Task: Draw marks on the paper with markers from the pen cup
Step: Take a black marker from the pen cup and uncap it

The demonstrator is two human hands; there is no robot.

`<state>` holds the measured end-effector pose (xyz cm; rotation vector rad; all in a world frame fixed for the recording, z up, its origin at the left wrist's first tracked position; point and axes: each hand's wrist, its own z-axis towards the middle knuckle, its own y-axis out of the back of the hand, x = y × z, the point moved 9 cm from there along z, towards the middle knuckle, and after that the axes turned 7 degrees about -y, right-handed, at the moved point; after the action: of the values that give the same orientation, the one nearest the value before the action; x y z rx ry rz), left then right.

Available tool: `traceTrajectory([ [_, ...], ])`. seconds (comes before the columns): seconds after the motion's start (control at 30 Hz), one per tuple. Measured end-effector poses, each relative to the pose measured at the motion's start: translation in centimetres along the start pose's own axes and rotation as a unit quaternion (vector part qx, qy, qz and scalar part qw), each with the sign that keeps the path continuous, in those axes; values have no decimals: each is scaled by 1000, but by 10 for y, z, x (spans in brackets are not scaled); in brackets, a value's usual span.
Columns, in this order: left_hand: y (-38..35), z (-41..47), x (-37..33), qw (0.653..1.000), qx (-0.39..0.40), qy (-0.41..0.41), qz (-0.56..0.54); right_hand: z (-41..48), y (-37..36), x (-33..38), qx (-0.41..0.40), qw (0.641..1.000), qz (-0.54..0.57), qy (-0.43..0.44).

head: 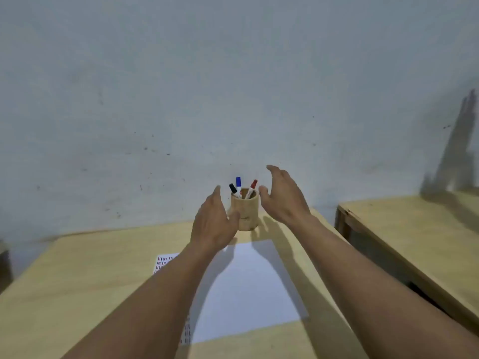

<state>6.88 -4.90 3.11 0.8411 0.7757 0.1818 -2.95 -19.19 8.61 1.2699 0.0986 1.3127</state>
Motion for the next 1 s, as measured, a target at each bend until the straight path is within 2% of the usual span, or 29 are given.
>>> traceTrajectory([
  [0.13,-37,20,23,998,34,41,-38,16,-32,-15,19,999,-28,-5],
  [0.33,-68,44,47,992,28,75,-102,39,-73,-14,50,997,-46,25],
  [0.5,-84,55,56,988,36,74,-132,55,-86,-4,70,996,-47,29],
  [0.67,-86,57,57,985,40,65,-155,66,-96,-6,104,994,-4,-13],
  [1.0,-87,55,55,982,35,69,-173,66,-82,-10,23,999,42,7],
])
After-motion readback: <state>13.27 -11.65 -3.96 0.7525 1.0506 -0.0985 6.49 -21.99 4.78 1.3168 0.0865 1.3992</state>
